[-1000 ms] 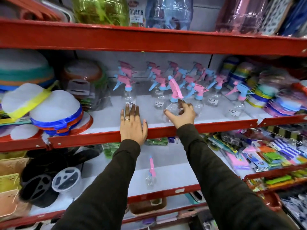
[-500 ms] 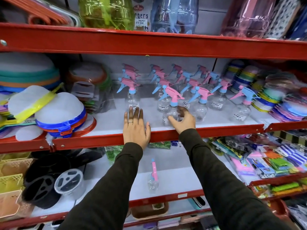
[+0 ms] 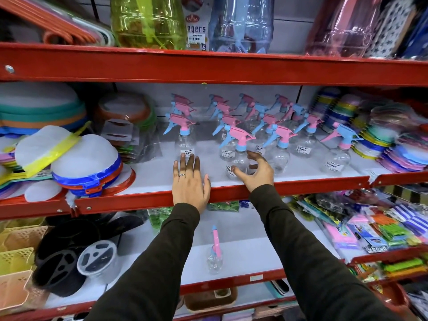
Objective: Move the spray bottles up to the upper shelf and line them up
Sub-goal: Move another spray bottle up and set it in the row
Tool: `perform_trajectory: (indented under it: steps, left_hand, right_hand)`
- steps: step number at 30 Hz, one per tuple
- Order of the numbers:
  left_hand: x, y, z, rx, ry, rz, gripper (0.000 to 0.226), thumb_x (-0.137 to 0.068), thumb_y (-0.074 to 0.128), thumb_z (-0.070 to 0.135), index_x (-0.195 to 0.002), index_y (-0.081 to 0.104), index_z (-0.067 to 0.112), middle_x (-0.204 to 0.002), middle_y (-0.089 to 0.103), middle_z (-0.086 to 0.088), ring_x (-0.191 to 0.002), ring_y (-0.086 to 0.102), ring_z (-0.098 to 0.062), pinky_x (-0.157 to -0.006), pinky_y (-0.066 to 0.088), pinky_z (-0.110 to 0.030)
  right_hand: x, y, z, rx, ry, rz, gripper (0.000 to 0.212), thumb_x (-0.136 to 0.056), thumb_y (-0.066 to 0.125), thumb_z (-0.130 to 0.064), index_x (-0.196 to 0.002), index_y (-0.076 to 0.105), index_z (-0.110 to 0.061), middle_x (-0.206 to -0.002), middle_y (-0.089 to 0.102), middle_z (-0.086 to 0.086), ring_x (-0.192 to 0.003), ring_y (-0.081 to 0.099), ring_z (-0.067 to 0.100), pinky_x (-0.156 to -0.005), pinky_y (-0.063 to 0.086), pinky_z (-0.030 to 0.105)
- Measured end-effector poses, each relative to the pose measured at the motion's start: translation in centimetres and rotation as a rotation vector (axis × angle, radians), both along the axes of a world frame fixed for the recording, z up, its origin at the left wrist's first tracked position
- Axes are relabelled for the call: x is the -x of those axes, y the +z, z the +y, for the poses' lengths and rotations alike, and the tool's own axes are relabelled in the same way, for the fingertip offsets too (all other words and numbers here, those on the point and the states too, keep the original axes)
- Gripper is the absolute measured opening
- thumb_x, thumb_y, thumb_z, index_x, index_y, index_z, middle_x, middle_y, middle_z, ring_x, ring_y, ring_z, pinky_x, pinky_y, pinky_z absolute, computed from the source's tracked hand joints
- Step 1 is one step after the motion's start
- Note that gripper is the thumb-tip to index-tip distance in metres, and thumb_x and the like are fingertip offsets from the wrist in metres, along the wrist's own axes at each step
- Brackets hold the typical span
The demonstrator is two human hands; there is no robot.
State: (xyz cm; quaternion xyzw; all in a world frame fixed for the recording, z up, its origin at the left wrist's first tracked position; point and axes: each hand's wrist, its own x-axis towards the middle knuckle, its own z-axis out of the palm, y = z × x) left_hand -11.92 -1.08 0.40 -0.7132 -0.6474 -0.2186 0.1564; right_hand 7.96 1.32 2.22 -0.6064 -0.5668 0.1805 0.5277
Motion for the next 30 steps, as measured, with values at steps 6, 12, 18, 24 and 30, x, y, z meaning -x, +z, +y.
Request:
perform_trajectory:
  steps: [6,12,18,24,30]
  left_hand:
    - [-0.03,0.04,-0.02,0.006,0.002,0.001,0.068,-0.098,0.017,0.042,-0.153,0.028,0.002,-0.162,0.027,-0.015,-0.154,0.006,-0.032,-0.125,0.000,-0.049]
    - [-0.04,0.12,-0.13,-0.001,-0.003,-0.004,0.068,-0.098,0.017,0.042,-0.153,0.029,0.002,-0.162,0.027,-0.015,-0.154,0.007,-0.032,-0.125,-0.001,-0.048]
    - [-0.03,0.22,-0.26,0.009,0.003,-0.001,0.070,-0.098,0.014,0.043,-0.153,0.028,0.002,-0.163,0.025,-0.015,-0.154,0.006,-0.031,-0.124,-0.005,-0.046]
    - [0.00,0.22,-0.20,0.037,0.009,0.001,0.070,-0.098,0.014,0.044,-0.154,0.025,0.004,-0.164,0.021,-0.014,-0.154,0.003,-0.031,-0.124,-0.007,-0.046]
    - [0.15,0.39,-0.31,0.045,0.000,-0.019,0.070,-0.098,0.016,0.046,-0.154,0.026,0.005,-0.164,0.022,-0.014,-0.154,0.004,-0.030,-0.124,-0.006,-0.046]
  right_hand:
    - [0.06,-0.20,0.13,0.043,0.032,0.043,0.072,-0.070,0.082,-0.040,-0.134,0.056,-0.022,-0.133,0.061,-0.006,-0.113,0.057,0.011,-0.100,0.047,0.029]
    - [0.05,-0.23,0.27,0.084,0.034,0.027,0.071,-0.072,0.080,-0.040,-0.136,0.054,-0.025,-0.133,0.061,-0.003,-0.110,0.056,0.011,-0.095,0.045,0.025]
    - [0.29,0.03,0.12,0.083,0.010,0.015,0.071,-0.071,0.081,-0.042,-0.135,0.054,-0.024,-0.134,0.061,-0.003,-0.111,0.056,0.013,-0.093,0.041,0.023]
    - [0.45,0.10,0.10,0.089,-0.009,0.011,0.072,-0.071,0.081,-0.044,-0.134,0.054,-0.024,-0.135,0.061,-0.004,-0.108,0.055,0.012,-0.093,0.041,0.023]
    - [0.10,0.21,-0.21,0.093,0.029,-0.041,0.082,-0.074,0.080,-0.044,-0.143,0.044,-0.019,-0.140,0.056,0.002,-0.122,0.057,0.024,-0.104,0.047,0.038]
